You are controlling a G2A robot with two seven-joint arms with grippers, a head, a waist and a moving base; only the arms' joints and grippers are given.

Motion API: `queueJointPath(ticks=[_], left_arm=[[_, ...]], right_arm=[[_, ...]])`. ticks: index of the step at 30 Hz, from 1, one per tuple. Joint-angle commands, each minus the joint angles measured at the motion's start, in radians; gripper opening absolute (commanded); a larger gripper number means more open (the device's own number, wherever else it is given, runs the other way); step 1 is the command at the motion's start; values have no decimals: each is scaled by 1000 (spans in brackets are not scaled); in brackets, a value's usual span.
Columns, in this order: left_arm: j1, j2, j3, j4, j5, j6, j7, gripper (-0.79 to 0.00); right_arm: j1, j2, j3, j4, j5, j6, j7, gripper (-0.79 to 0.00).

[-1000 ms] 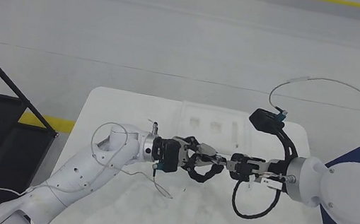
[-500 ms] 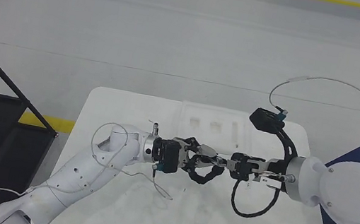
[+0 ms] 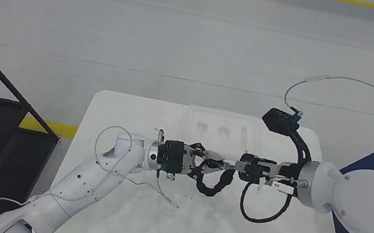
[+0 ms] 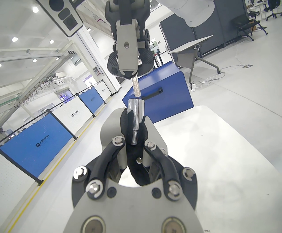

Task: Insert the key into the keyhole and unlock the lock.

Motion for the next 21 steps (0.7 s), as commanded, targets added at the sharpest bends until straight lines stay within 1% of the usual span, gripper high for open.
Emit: queueJointPath(ticks=[1, 9, 21], left_arm=[[-2, -2, 2, 6, -8, -3, -1, -785], [-9, -6, 9, 16, -27, -15, 5, -785], [-14, -10, 14, 29, -48, -40, 16, -785]], right_arm=[[-6, 1, 5, -3, -1, 1, -7, -785], [-18, -3, 5, 1, -3, -19, -21, -785], [-2, -16, -6, 3, -21, 2, -32, -785]])
